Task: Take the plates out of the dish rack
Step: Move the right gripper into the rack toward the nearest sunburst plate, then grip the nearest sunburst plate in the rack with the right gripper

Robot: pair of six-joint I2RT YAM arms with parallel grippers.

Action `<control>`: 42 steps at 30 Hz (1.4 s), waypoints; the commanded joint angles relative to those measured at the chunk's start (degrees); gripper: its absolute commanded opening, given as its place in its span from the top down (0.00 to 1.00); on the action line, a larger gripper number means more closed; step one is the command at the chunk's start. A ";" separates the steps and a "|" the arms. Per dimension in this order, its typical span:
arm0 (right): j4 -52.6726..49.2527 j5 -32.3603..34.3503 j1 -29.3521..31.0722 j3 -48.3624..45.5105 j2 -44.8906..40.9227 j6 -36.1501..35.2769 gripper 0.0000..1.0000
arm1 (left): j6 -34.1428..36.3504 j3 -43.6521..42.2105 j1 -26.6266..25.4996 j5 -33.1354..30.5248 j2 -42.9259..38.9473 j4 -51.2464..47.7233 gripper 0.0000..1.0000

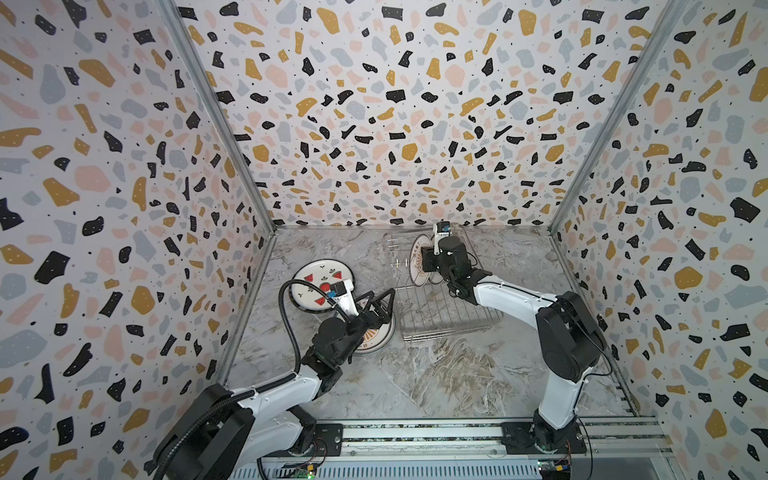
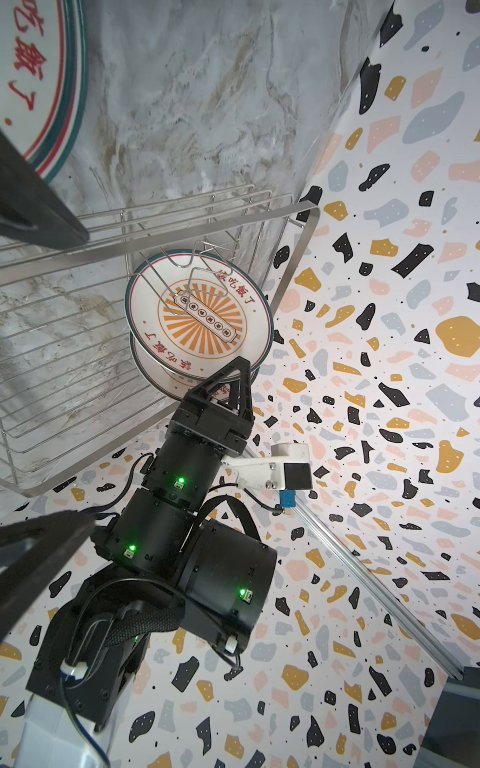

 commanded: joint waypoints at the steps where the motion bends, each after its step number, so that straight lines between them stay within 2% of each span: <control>1: -3.59 6.18 1.34 3.33 1.04 -1.12 0.59 | 0.09 1.68 -0.24 0.81 0.53 3.87 0.00; 6: -6.82 14.12 2.89 6.79 3.90 -1.68 0.60 | -0.06 1.28 -0.24 0.20 0.27 3.70 0.00; 18: -9.42 29.31 5.21 11.46 8.15 -3.35 0.73 | 0.46 0.85 -0.24 -1.76 -0.60 1.44 0.00; 23: -8.22 28.48 5.32 10.98 7.80 -3.54 0.78 | 0.37 0.78 -0.25 -1.71 -0.30 1.61 0.00; 32: -9.69 25.98 4.27 12.09 9.20 -3.02 0.78 | 0.24 0.14 -0.24 -1.72 -0.70 1.75 0.00; 42: -9.00 27.42 4.53 12.98 8.33 -4.36 0.89 | 0.21 0.23 -0.25 -1.14 -0.17 1.95 0.00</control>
